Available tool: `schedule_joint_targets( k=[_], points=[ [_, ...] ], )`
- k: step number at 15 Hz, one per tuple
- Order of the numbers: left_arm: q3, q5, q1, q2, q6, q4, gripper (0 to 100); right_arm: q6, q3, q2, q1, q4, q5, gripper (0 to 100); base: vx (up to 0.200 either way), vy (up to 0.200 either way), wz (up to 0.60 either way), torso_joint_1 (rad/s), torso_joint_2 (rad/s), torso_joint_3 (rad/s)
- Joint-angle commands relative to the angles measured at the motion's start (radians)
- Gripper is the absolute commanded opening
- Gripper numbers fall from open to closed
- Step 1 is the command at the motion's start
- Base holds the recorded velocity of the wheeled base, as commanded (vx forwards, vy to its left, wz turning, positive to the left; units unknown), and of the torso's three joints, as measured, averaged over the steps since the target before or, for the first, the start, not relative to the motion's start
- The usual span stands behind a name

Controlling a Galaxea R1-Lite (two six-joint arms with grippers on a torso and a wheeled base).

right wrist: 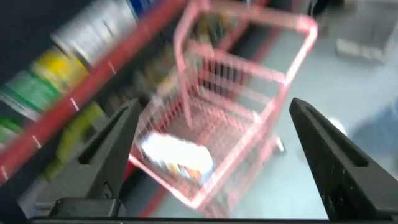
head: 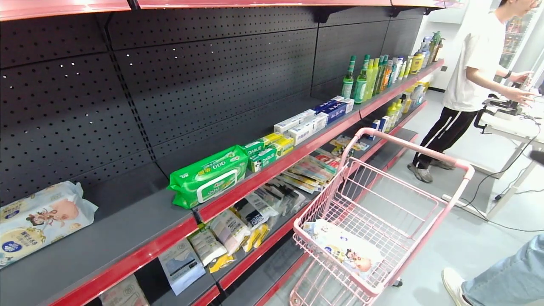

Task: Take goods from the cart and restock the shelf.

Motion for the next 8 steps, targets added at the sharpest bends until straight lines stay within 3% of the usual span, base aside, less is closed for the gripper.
schedule_joint_targets(
  k=[1, 4, 6, 8],
  points=[
    [0.001, 0.0, 0.0, 0.0, -0.001, -0.001, 100, -0.131, -0.17, 0.506, -0.007, 0.264, 0.073, 100, 0.0, 0.0, 0.0, 0.0, 0.0, 0.0],
    [-0.001, 0.0, 0.0, 0.0, -0.001, 0.001, 100, -0.307, -0.177, 0.667, 0.069, 0.328, 0.171, 100, 0.0, 0.0, 0.0, 0.0, 0.0, 0.0],
    [0.001, 0.0, 0.0, 0.0, -0.001, 0.001, 100, -0.531, -0.19, 0.801, 0.069, 0.321, 0.203, 100, 0.0, 0.0, 0.0, 0.0, 0.0, 0.0],
    [0.001, 0.0, 0.0, 0.0, -0.001, 0.001, 100, -0.559, -0.257, 0.939, 0.083, 0.301, 0.209, 100, 0.0, 0.0, 0.0, 0.0, 0.0, 0.0]
  ],
)
